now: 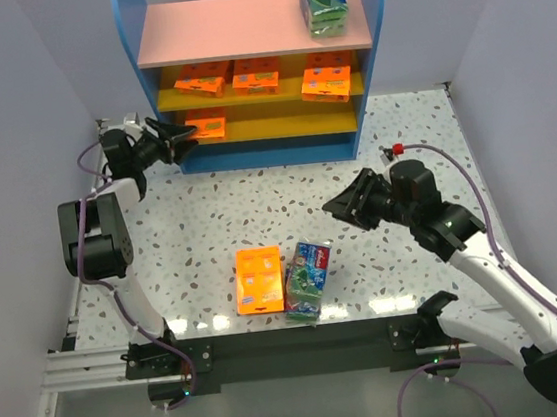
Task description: Place and organize the cleaning sponges onto the shelf
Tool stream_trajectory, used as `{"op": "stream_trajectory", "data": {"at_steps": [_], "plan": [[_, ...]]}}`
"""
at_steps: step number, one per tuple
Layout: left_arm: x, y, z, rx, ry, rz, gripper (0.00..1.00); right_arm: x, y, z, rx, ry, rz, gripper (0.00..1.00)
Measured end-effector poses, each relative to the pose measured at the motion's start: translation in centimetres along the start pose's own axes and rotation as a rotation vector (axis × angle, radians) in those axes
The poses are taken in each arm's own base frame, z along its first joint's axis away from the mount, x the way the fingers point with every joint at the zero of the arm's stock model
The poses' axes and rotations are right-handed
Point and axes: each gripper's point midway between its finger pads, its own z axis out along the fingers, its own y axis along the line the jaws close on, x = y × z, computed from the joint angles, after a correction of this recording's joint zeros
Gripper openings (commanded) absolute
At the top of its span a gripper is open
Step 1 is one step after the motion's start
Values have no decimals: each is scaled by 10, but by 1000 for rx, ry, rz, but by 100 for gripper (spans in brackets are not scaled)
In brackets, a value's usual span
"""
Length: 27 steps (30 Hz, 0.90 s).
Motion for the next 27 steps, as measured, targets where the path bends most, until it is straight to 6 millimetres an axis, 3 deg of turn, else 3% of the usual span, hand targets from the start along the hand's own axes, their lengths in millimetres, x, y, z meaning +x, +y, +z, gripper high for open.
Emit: {"op": "stream_trajectory", "data": {"at_steps": [1,2,3,4,7,12,16,21,24,27], "plan": [[-1,-1,0,3,-2,5,65,-6,2,5,7,-18,5,22],[-3,-2,-1,5,-5,8,69,-13,5,10,11,-40,10,11],[-4,-3,-2,7,-8,9,71,-18,10,14,10,-51,12,3],[-6,-3,-3,7,-13,10,72,-28,17,21,8,-77,17,0],[-6,-6,-13,6,-26,8,74,-53,37,34,-9,-142,18,0],[20,-21,-38,17,-9,29,76,-104,67,49,-63,-273,37,0],[46,-33,-58,11,22,87,77,-144,59,60,-59,-378,99,0],[78,-34,-86,-65,52,169,77,-176,47,82,-43,-435,155,0],[108,-29,-110,-106,70,207,77,-190,45,93,-53,-455,180,0],[141,-12,-134,-146,94,203,77,-203,48,99,-77,-476,201,0]]}}
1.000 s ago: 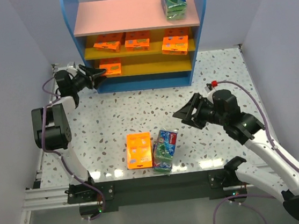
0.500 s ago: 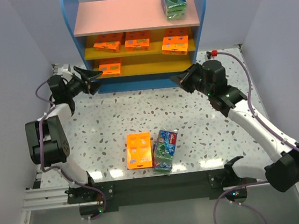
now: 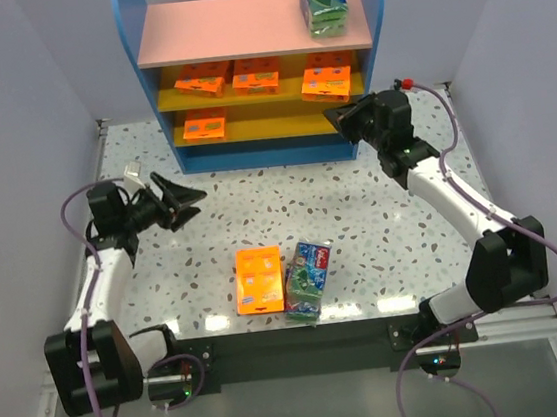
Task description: Place and organize the cleaning sponges onto the shelf
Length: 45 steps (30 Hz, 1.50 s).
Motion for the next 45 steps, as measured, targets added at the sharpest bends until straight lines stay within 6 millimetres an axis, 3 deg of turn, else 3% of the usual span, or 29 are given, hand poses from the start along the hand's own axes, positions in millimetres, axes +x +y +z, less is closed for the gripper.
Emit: {"op": "stream_trajectory", "data": {"at_steps": [4,8,13,19,28,30,31,34,35,38,42,45], "plan": [[42,23,-14,-55,49,-44,77,-12,9,12,-35,-28,34,0],[64,33,-21,-90,94,-72,77,-25,16,24,-58,-55,63,0],[72,37,-24,-110,115,-68,77,-39,19,38,-75,-79,94,0],[78,39,-25,-123,136,-83,77,-43,23,57,-96,-59,116,0],[81,38,-25,-117,148,-81,78,-16,35,73,-214,97,112,0],[81,37,-25,-115,151,-80,78,-9,38,70,-236,139,107,5],[82,37,-25,-115,152,-81,78,-7,40,66,-248,154,99,9],[83,38,-25,-114,155,-83,78,6,30,42,-235,206,65,36],[84,39,-25,-116,157,-86,78,12,24,28,-216,224,43,51],[88,45,-25,-123,165,-100,78,31,14,-29,-159,282,-63,66],[93,50,-25,-131,173,-116,78,50,12,-116,-156,334,-228,71],[93,50,-24,-131,176,-116,78,64,-12,-161,-119,376,-296,73]]}}
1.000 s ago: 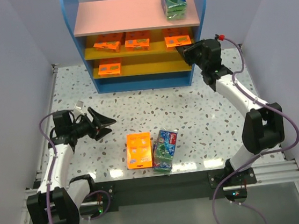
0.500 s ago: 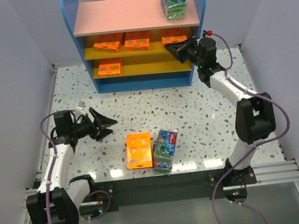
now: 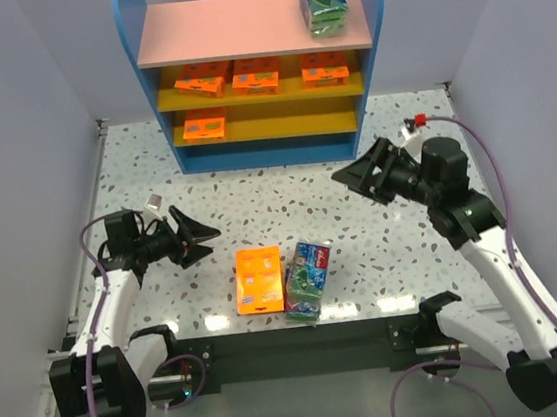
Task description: Place and organize the cleaning sponges onto the shelf
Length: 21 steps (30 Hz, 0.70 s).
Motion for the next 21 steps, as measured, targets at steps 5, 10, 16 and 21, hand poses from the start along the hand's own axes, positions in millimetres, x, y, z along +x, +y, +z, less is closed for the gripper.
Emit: {"op": "stream_trajectory", "data": {"at_steps": [5,10,16,21], "plan": [[3,0,2,-1,17,1,78,86,-42,-39,123,206,-4,75],[15,-3,9,-5,69,21,79,148,-78,-70,230,394,12,75],[69,-45,39,17,275,179,79,166,-95,-80,298,466,24,63],[88,-62,46,15,283,207,79,174,-105,-74,324,494,36,57]]}}
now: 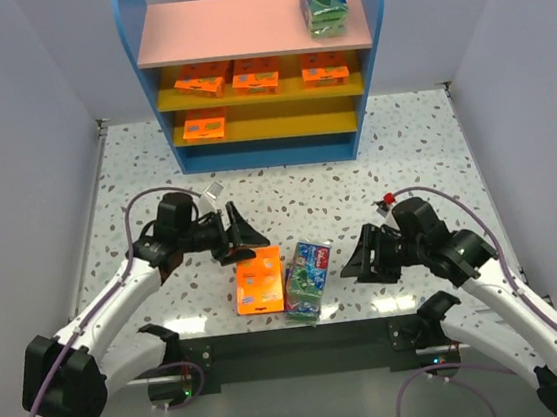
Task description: Place and organize the cleaning sponges onto the shelf
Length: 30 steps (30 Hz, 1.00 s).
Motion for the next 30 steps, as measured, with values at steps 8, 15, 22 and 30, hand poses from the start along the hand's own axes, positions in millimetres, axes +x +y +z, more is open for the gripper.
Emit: {"op": "stream_trajectory", "data": {"at_steps": [8,15,22,30], "plan": [[63,-21,29,-59,99,30,77,1,-8,15,17,22,11,64],[87,-24,44,-155,45,-9,73,-2,-5,17,5,12,7,64],[94,-16,53,-284,-67,-87,70,-5,-3,20,4,10,6,64],[98,-5,52,-351,-139,-185,68,-5,-8,28,11,16,11,63]]}}
